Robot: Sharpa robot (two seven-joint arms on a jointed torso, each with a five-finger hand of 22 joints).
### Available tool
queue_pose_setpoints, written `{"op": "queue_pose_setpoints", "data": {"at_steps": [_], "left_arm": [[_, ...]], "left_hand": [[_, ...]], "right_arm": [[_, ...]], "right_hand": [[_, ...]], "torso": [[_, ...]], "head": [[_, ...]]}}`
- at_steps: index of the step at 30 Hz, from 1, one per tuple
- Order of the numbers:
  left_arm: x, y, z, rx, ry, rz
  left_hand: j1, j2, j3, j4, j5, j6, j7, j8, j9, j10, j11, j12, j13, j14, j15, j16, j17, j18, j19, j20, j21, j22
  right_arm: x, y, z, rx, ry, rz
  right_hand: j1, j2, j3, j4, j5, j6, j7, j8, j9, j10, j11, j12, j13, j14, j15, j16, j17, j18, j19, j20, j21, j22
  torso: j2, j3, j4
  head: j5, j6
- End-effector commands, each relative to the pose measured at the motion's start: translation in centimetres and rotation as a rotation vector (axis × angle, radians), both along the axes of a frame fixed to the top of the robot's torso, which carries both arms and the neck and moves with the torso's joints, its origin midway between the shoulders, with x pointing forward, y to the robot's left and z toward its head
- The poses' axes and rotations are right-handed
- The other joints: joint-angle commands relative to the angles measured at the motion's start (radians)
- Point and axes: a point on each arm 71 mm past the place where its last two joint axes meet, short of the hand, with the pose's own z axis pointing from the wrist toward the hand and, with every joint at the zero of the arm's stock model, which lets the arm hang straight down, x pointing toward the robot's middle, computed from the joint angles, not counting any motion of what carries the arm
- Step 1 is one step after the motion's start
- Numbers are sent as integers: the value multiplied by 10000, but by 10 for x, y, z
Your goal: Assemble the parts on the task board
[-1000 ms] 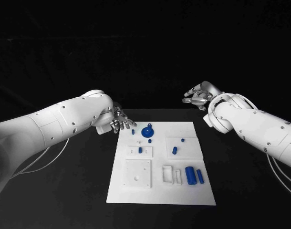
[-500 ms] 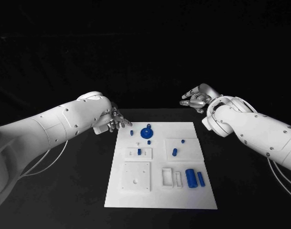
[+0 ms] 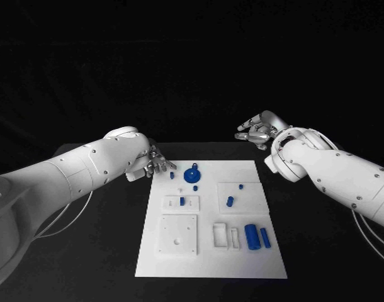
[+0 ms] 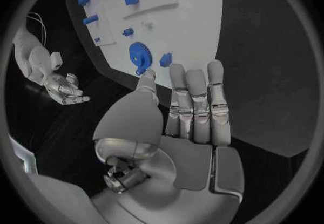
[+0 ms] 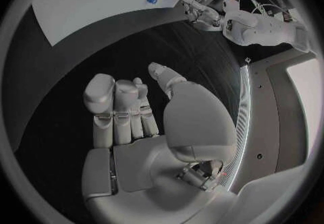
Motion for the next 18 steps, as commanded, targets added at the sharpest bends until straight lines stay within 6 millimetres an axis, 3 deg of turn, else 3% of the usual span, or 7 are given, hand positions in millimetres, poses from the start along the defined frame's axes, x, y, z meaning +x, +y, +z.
{"op": "queue_pose_setpoints", "data": {"at_steps": [1, 5, 14, 18], "left_arm": [[1, -4, 1, -239, -166, -124], [0, -6, 0, -235, -38, -170], [0, -8, -7, -123, 245, -214], [-1, -10, -12, -125, 318, -204]], "left_hand": [[-45, -53, 16, 74, -73, -20, 54, -67, -18, -66, -11, 47, -16, -29, -22, 45, 0, -153, -69, 26, 50, 191], [-11, -105, 86, 162, -83, -8, 56, -97, -36, -75, -8, 52, -26, -35, -22, 55, -2, -153, -79, 25, 72, 191], [39, 44, 30, 59, -70, -18, 63, -133, -58, -112, 1, 68, -22, -77, -9, 76, 4, -153, -111, 38, 70, 192], [41, 109, -48, -31, -76, -13, 78, -202, -124, -124, 26, 70, -34, -100, 5, 77, -10, -153, -130, 49, 76, 192]], "right_arm": [[0, 0, 2, -52, -100, -68], [0, 0, 2, -49, -109, -67], [0, 3, 2, -63, -119, -29], [1, 4, 2, -55, -131, -5]], "right_hand": [[-49, -9, -53, -12, 69, -73, 20, -40, -5, -29, 12, -36, -8, 6, 8, -39, -16, 96, 407, -8, -35, 1099], [-49, -9, -53, -12, 69, -73, 20, -40, -5, -29, 12, -36, -8, 6, 8, -39, -16, 96, 407, -8, -35, 1099], [-16, 13, -112, 36, 81, -80, 21, -41, -6, -15, 13, -28, -14, 5, 7, -30, -17, 97, 411, -10, -46, 1097], [-27, 6, -130, 53, 72, -80, 21, -41, -5, -21, 14, -34, -23, 7, 7, -24, -13, 98, 411, -10, -52, 1095]], "torso": [[44, -13, -8], [47, -13, 1], [63, -20, -21], [80, -22, -15]], "head": [[-14, 22], [-35, 26], [-41, 12], [-113, -22]]}}
